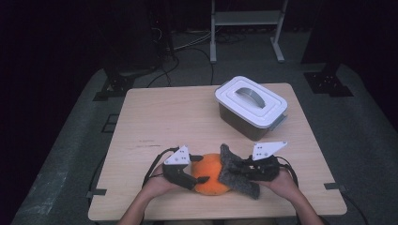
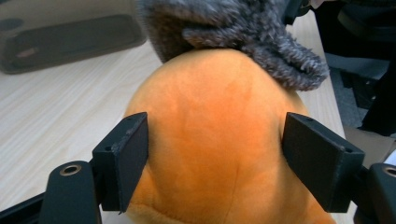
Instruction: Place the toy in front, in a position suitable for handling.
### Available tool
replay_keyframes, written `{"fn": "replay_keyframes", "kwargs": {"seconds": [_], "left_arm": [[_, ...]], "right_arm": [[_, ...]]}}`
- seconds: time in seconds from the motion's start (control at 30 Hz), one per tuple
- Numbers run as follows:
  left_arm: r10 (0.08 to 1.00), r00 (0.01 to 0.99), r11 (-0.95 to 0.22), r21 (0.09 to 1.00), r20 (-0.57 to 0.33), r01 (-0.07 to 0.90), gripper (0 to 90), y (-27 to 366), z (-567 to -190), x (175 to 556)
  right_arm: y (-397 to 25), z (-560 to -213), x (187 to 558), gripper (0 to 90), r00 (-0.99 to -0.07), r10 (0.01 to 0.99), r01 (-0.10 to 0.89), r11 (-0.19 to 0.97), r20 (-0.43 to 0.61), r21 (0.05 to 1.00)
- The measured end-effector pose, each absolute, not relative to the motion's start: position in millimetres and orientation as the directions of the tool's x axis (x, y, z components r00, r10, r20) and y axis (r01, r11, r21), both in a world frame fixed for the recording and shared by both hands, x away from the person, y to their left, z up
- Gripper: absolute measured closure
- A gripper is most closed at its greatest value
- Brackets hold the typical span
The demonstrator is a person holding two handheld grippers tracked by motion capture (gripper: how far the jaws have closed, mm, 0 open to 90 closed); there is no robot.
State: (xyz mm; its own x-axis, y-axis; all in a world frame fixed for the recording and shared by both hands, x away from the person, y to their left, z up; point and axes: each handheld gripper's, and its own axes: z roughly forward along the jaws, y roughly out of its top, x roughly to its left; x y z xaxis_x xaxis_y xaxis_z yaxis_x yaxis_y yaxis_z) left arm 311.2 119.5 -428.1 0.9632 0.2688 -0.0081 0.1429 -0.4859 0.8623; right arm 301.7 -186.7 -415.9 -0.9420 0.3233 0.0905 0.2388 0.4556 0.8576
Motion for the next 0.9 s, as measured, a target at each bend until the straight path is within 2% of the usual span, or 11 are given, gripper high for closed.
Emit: {"fn": "replay_keyframes", "kwargs": {"seconds": [0.07,0.13,0.27,0.43,0.57,0.67,0.7,0.8,0.9], "left_arm": [[0.302,0.953,-0.463,0.87,-0.028,0.172,19.5,119.6,-424.6,311.5],[0.3,0.954,-0.472,0.865,-0.02,0.167,19.5,117.5,-424.6,310.2],[0.256,0.966,-0.498,0.86,0.022,0.113,25.4,113.6,-427.2,306.5],[0.204,0.975,-0.511,0.859,0.084,0.033,25.9,106.6,-426.0,299.1],[0.216,0.976,-0.494,0.866,0.037,0.077,20.1,109.1,-421.7,302.0],[0.242,0.967,-0.434,0.884,-0.075,0.177,16.2,110.7,-417.7,306.6],[0.243,0.967,-0.435,0.882,-0.078,0.181,16.2,109.6,-417.6,306.4],[0.231,0.973,-0.513,0.853,0.028,0.097,20.7,104.6,-420.3,300.6],[0.216,0.975,-0.539,0.839,0.059,0.068,28.2,105.6,-420.9,297.6]], "right_arm": [[-193.5,-418.9,304.2,74.8,-0.939,0.328,0.261,0.483,0.104,0.835],[-195.6,-419.3,305.2,74.9,-0.938,0.325,0.271,0.485,0.117,0.832],[-200.5,-410.9,307.1,75.3,-0.93,0.343,0.275,0.404,0.134,0.873],[-195.6,-409.0,310.1,75.1,-0.928,0.351,0.27,0.392,0.128,0.879],[-193.4,-416.2,312.2,74.9,-0.928,0.334,0.302,0.417,0.165,0.857],[-193.3,-417.0,307.6,75.0,-0.94,0.289,0.297,0.432,0.181,0.851],[-193.3,-417.0,307.6,75.0,-0.94,0.289,0.297,0.432,0.181,0.851],[-192.8,-416.6,306.2,74.9,-0.945,0.28,0.286,0.443,0.172,0.85],[-198.0,-418.2,309.3,74.9,-0.943,0.275,0.299,0.458,0.187,0.837]]}}
